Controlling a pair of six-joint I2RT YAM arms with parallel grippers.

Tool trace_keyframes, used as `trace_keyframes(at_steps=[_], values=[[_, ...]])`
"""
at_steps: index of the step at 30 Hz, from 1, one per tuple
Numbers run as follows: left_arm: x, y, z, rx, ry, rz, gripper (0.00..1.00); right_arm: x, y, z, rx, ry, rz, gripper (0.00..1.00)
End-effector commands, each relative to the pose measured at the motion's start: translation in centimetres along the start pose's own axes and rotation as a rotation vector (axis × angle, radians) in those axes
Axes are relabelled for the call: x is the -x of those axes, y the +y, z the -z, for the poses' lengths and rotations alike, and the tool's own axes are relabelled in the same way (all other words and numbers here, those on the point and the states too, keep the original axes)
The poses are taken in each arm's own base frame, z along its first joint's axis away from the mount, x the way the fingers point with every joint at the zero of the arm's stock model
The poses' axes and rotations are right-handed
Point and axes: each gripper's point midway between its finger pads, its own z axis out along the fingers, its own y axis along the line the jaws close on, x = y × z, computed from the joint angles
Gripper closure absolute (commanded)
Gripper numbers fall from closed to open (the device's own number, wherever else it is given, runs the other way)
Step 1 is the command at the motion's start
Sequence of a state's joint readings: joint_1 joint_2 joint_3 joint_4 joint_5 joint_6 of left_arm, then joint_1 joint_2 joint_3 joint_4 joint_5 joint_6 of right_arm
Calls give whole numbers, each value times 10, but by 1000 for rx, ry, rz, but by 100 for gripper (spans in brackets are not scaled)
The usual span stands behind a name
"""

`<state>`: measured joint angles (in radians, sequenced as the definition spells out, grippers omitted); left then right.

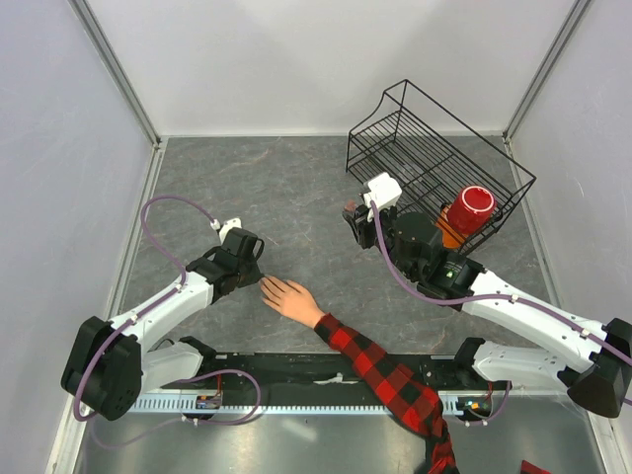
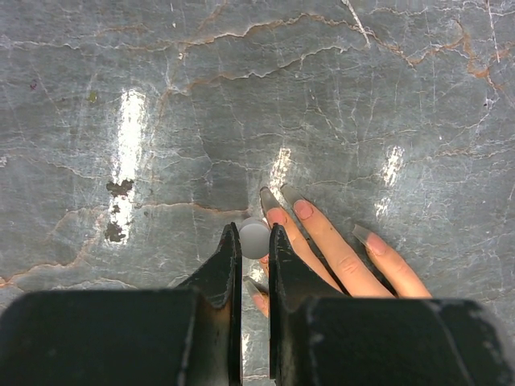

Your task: Paint the nails

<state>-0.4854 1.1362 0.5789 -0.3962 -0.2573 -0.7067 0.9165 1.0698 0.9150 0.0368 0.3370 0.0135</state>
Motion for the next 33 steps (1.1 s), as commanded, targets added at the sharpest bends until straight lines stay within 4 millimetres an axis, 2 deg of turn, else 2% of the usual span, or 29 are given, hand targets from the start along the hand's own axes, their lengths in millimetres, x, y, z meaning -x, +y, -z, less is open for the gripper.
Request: trace_keyframes(at_steps=[1,21,24,26,29,33], values=[[8,3,-3,20,-37,-9,98,29,-1,-1,2,-71,-39,100],[11,3,-5,12,-43,-1,98,27,0,-4,7,-65,-42,100],[18,3,5,11,-59,-5,98,28,0,-3,10,-66,-44,100],[31,-1,18,-11,-100,8,98,28,0,-2,13,-68,-51,100],[31,2,27,-15,-108,14,98,31,1,1,18,-78,-57,100],[17,1,26,-29,-54,7,98,33,2,3,27,-83,-63,100]])
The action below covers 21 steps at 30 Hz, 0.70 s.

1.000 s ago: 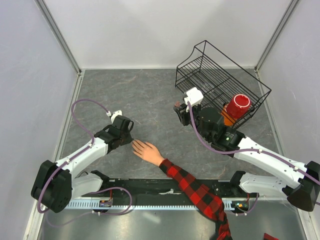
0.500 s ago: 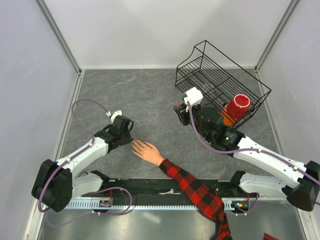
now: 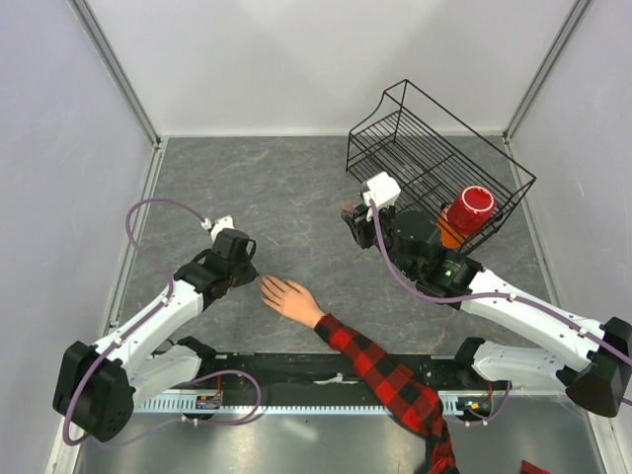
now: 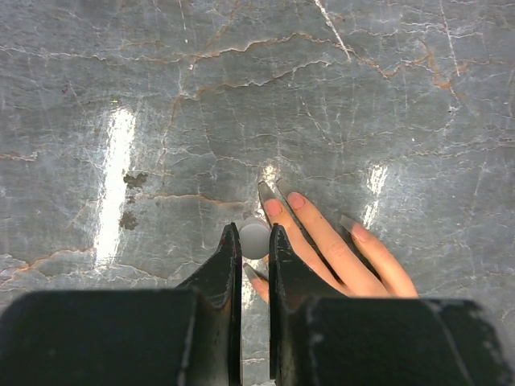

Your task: Paint the nails

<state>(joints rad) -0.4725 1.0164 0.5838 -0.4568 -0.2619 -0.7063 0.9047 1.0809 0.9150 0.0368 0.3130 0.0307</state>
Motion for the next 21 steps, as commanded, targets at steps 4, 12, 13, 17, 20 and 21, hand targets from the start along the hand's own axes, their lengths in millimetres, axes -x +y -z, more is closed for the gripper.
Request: trace_keyframes(at_steps=[4,12,13,17,20,21], values=[[-1,-5,-2,-24,19,-20,98,38,-1,9,10,-96,-48,100],[-9,-7,-12,-36,41,-28,98,34,0,6,10,-86,-43,100],[-10,-6,-13,-31,41,-29,98,33,0,5,10,-82,-42,100],[-11,-5,-15,-24,42,-27,98,32,1,5,11,-80,-41,100],[-11,-4,-16,-12,45,-22,98,33,0,5,8,-82,-40,100],[-12,-2,-17,-5,48,-21,98,33,0,5,8,-82,-40,100]])
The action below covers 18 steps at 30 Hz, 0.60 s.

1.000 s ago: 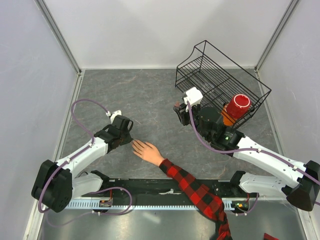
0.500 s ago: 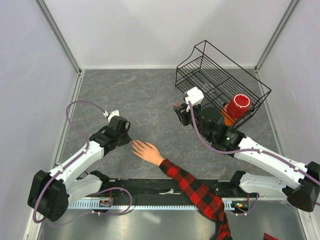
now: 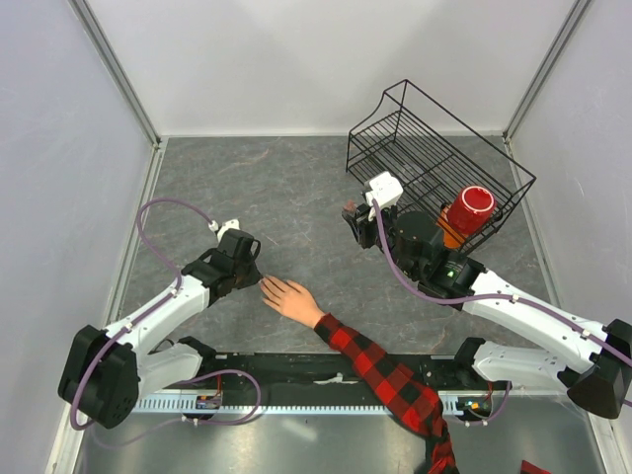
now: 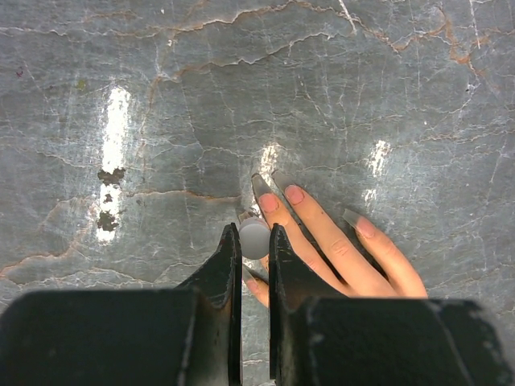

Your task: Paint the nails

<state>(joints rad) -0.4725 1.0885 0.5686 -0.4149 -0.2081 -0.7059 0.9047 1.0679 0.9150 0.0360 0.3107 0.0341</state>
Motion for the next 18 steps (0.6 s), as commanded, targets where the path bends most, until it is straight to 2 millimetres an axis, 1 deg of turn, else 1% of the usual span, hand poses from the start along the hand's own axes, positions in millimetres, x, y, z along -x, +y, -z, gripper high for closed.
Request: trace_keyframes(at_steps=[1,18], values=[[4,2,-4,11,-19,-7,98,30,1,2,7,-72,-33,100],[7,10,-6,56,-43,-5,98,28,2,-1,11,-64,-31,100]])
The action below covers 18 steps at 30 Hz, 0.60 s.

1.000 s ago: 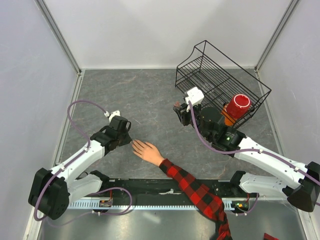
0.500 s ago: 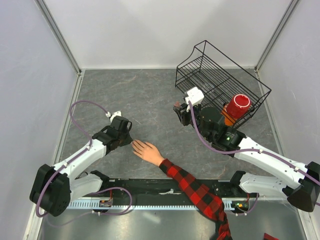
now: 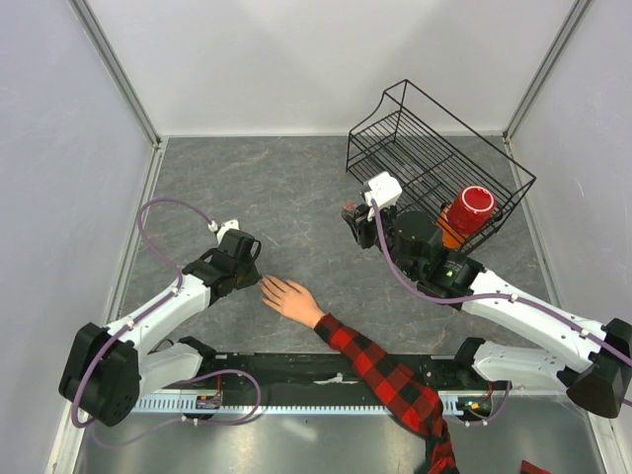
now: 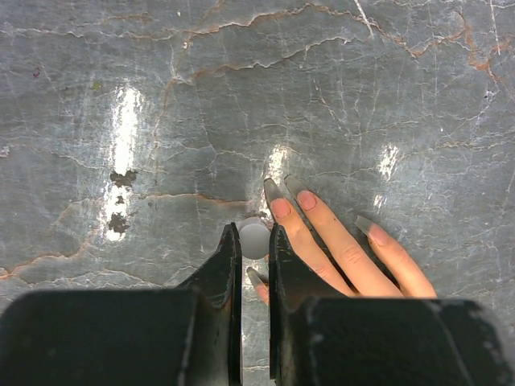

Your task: Paint the nails

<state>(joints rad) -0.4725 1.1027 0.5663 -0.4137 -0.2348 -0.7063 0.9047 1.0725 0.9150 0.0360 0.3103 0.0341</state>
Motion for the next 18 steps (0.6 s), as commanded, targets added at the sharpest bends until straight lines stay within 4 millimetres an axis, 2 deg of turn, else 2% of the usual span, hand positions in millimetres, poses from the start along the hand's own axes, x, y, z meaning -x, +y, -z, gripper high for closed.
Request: trace_keyframes(at_steps=[1,18], values=[[7,5,-4,26,-37,-2,98,30,2,1,13,-70,-33,100],[13,3,-5,28,-55,-3,98,26,3,-3,15,-57,-29,100]])
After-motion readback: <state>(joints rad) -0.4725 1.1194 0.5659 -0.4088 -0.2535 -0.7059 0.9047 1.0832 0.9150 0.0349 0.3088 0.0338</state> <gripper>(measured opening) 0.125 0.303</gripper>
